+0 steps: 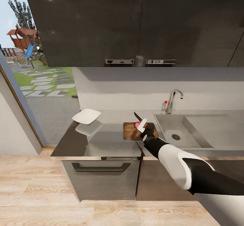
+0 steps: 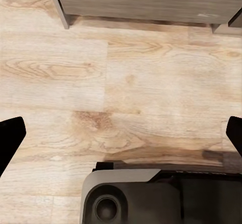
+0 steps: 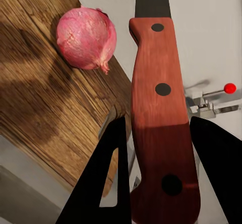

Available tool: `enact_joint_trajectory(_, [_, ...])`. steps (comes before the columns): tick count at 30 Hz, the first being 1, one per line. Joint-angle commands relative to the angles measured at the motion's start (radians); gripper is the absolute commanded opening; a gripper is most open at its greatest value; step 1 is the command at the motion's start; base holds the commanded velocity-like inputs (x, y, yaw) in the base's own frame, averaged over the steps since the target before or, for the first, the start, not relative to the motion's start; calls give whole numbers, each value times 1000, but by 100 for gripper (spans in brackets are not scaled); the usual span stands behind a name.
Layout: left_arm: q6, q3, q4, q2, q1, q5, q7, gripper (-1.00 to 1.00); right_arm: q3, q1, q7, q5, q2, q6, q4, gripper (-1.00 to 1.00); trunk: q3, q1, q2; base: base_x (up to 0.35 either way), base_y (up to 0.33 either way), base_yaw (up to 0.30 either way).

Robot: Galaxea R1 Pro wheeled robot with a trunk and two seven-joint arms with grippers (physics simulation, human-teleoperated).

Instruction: In the kitchen, take the Vidalia onion out of the sink, dice it on the chopping board with the paring knife, put the diced onion into the bowl on the countertop, then place both the paring knife and the chopping board into the sink.

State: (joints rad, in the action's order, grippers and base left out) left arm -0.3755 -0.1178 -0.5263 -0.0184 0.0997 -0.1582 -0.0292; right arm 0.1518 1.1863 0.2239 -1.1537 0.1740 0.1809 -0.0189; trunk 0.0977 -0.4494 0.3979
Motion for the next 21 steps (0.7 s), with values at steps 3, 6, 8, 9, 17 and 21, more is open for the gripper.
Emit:
enact_joint_trajectory(3, [-2,-8,-1,-2,0,-11,-3,100,8,1,3,-10,1,4,0,-100,2,-1,2,0,0,0])
enact_joint_trajectory(6, [-2,-8,-1,-2,0,-11,-3,100,9,0,3,-9,1,2,0,-100,2,-1,2,0,0,0])
enact_joint_trajectory(8, [-2,-8,0,-2,0,-11,-3,100,9,0,2,-9,1,2,0,-100,2,-1,2,0,0,0])
enact_joint_trajectory(9, [-2,-8,0,-2,0,-11,-3,100,9,0,2,-9,1,2,0,-100,2,-1,2,0,0,0])
enact_joint_trajectory(17, [-2,-8,0,-2,0,-11,-3,100,9,0,0,-9,1,3,0,-100,2,-1,2,0,0,0])
enact_joint_trajectory(21, [-2,-8,0,-2,0,-11,-3,100,9,0,0,-9,1,3,0,-100,2,-1,2,0,0,0])
